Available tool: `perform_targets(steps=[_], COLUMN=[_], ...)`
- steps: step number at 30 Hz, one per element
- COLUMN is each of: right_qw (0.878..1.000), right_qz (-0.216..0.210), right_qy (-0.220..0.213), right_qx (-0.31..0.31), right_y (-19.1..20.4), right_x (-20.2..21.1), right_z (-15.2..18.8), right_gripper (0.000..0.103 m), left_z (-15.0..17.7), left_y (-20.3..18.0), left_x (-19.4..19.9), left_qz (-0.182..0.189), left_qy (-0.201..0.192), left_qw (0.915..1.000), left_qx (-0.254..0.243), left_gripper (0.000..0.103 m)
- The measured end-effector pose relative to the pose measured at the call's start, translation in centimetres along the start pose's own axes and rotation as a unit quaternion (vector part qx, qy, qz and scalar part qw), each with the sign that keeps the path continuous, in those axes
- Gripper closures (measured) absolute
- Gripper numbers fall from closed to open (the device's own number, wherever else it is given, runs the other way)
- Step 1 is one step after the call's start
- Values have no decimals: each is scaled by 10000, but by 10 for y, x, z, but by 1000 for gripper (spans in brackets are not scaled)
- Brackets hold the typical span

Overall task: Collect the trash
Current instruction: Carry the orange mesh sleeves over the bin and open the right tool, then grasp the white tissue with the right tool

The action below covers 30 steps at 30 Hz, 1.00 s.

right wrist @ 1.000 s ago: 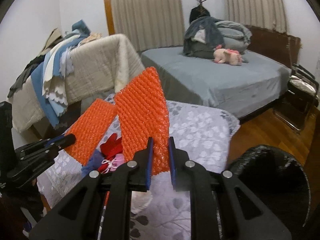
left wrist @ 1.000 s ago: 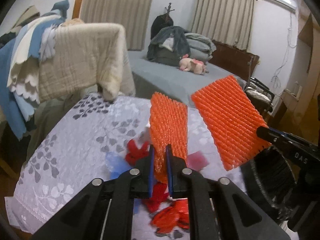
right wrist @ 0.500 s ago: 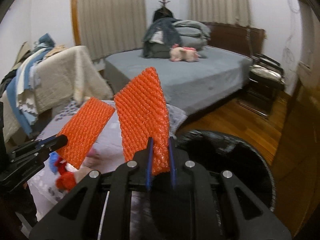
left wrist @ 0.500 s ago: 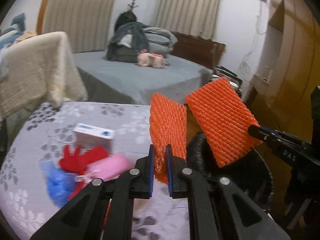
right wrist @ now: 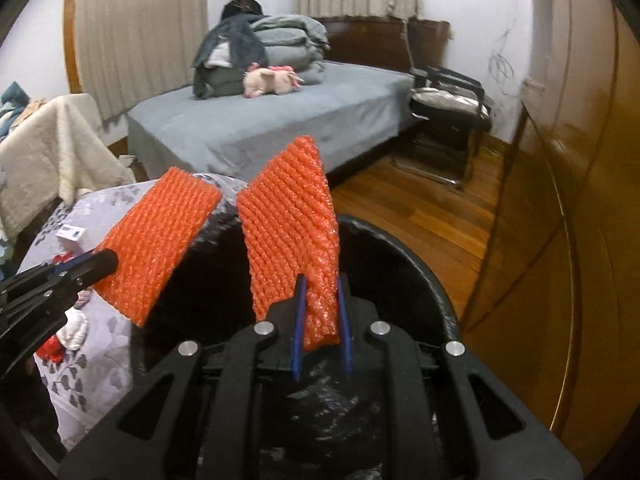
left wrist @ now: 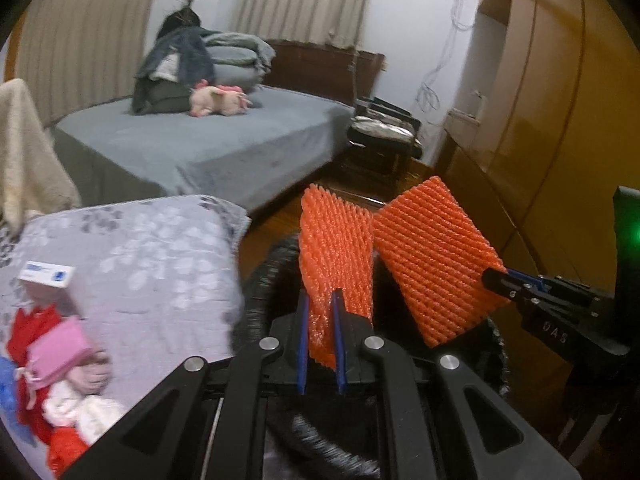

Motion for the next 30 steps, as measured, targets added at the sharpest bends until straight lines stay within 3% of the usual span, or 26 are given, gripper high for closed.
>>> perform_targets(steps=[4,7,8,11,12,15,18,23,30], right_qw=[9998,9996,9996,9995,9995,9995,9992,9975,9901], right_qz=[125,188,210,240,229,210,80,-417,-1144], right_qy=[101,139,135,98,71,-70,-347,-575,-699], right_qx=[-75,-140,-157,-192,-206,-226,-172,-40,412], right_y=[-12,-18,-19,-19,-19,-11,7,59,150], right_x=[-5,-7,-6,-5,-4,0,11,16,13], right_z=[14,20,22,21,20,13,5,-16,-27], right_gripper=[84,74,66,56,49,27,12,9,8], left_z=[6,10,11,13,13,12,9,9,27], left_y=[-17,-18,-17,-8,-4,15,40,92,177], left_x=[-15,-15,-14,-9,-6,10,29,65,118], left_qz=[223,272,267,182,142,-99,-445,-1015,-1965], left_qy=[159,176,157,151,144,-4,-215,-456,-603], left_qw=[9996,9994,9995,9997,9998,9999,9988,9935,9772], left_qx=[-116,-115,-93,-57,-41,-23,-9,225,533], left_gripper=[87,64,55,52,49,36,25,16,16])
Point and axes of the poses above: each gripper's, at about its wrist camera, not at the fingertips, and x roughly against the way its jaws point, y to its left, z to its underside, the point moved 9 cm from there along -x, roughly the way its jaws point, and after that the axes turned 5 degrees about -z, right-handed, at the moved point
